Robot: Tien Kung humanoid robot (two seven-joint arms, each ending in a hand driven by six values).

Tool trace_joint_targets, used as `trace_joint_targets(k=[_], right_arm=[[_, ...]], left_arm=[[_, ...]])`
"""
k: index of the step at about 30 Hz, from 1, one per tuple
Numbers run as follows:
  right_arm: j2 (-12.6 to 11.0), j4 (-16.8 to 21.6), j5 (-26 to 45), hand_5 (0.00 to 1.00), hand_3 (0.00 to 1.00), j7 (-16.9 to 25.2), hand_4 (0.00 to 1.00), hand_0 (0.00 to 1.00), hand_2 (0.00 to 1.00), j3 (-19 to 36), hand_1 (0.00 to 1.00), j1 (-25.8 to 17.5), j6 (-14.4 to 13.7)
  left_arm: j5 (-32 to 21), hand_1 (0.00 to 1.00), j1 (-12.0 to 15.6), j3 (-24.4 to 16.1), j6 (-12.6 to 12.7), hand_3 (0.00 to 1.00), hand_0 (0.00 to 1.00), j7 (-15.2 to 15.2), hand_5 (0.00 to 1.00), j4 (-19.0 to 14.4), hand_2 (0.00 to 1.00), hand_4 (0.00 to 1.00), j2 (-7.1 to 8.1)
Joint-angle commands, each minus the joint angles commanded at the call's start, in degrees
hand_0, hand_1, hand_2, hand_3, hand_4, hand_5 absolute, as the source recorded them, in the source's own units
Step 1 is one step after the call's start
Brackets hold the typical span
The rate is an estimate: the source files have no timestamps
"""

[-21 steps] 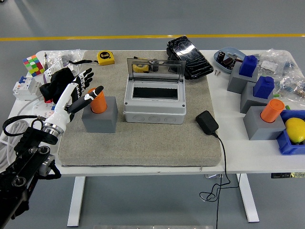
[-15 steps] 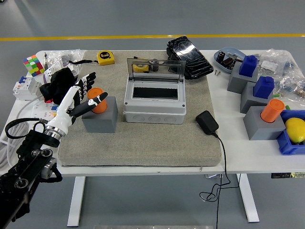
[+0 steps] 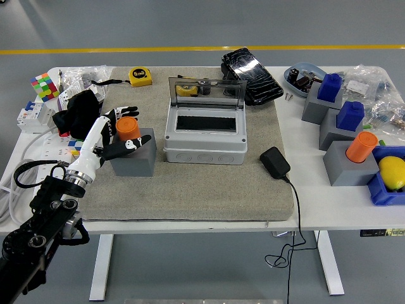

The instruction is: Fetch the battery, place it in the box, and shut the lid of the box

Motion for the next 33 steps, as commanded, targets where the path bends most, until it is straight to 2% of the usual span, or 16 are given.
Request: trace_joint_targets(k=[3, 4, 9, 10, 15, 16, 27, 28, 33], right_arm=[[0.02, 0.0, -0.01, 0.492, 0.551, 0.0, 0.924, 0.556, 0.592, 0.06, 0.594, -0.05, 0.0], [0.03, 0.01, -0.03, 0.492, 0.551, 0.01, 0.923, 0.556, 0.592, 0.09, 0.594, -0.05, 0.0], [0.03, 0.05, -0.05, 0.492, 0.551, 0.04, 0.923, 0.556, 0.592, 0.14, 0.594, 0.02, -0.02], [0.04, 0.03, 0.01, 0.492, 0.552, 0.03, 0.923, 0.555, 0.592, 0.12, 0.594, 0.01, -0.02], [0.05, 0.05, 0.03, 0.492, 0.552, 0.04, 0.923, 0.555, 0.592, 0.15, 0.594, 0.01, -0.02], [0.05, 0.05, 0.05, 0.493, 0.552, 0.05, 0.923, 0.556, 0.592, 0.17, 0.594, 0.02, -0.02], [0.11, 0.08, 0.09, 0.493, 0.552, 0.06, 0.924, 0.556, 0.592, -0.03, 0.594, -0.02, -0.01], [0.1, 0.08, 0.11, 0.494, 0.552, 0.06, 0.924, 0.555, 0.592, -0.07, 0.594, -0.03, -0.01], [0.15, 0.09, 0.14, 0.494, 0.552, 0.09, 0.924, 0.555, 0.592, -0.09, 0.594, 0.0, 0.0]], left_arm=[[-0.31, 0.642, -0.44, 0.12, 0.6, 0.684, 0.658, -0.76, 0.113, 0.77, 0.651, 0.998, -0.55], [-0.5, 0.504, -0.64, 0.13, 0.83, 0.492, 0.48, -1.08, 0.002, 1.12, 0.481, 0.998, -0.77], [-2.62, 0.504, -1.75, 0.11, 2.09, 0.492, 0.48, -3.55, 0.002, 2.82, 0.481, 0.998, -1.91], [-2.93, 0.339, -2.04, 0.13, 2.39, 0.332, 0.371, -3.98, 0.002, 3.11, 0.337, 0.965, -2.19], [-3.82, 0.339, -3.03, 0.61, 2.95, 0.332, 0.371, -4.99, 0.002, 4.2, 0.337, 0.965, -3.1], [-3.99, 0.295, -3.16, 0.7, 2.94, 0.288, 0.306, -5.08, 0.002, 4.33, 0.289, 0.882, -3.28], [-7.7, 0.278, -3.86, 0.83, 3.16, 0.276, 0.289, -5.99, 0.002, 5.4, 0.275, 0.84, -4.58], [-8.11, 0.214, -3.94, 0.86, 3.2, 0.244, 0.235, -6.12, 0.002, 5.47, 0.239, 0.726, -4.64], [-9.75, 0.214, -4.19, 1.15, 3.48, 0.244, 0.235, -6.77, 0.002, 5.53, 0.239, 0.726, -4.99]])
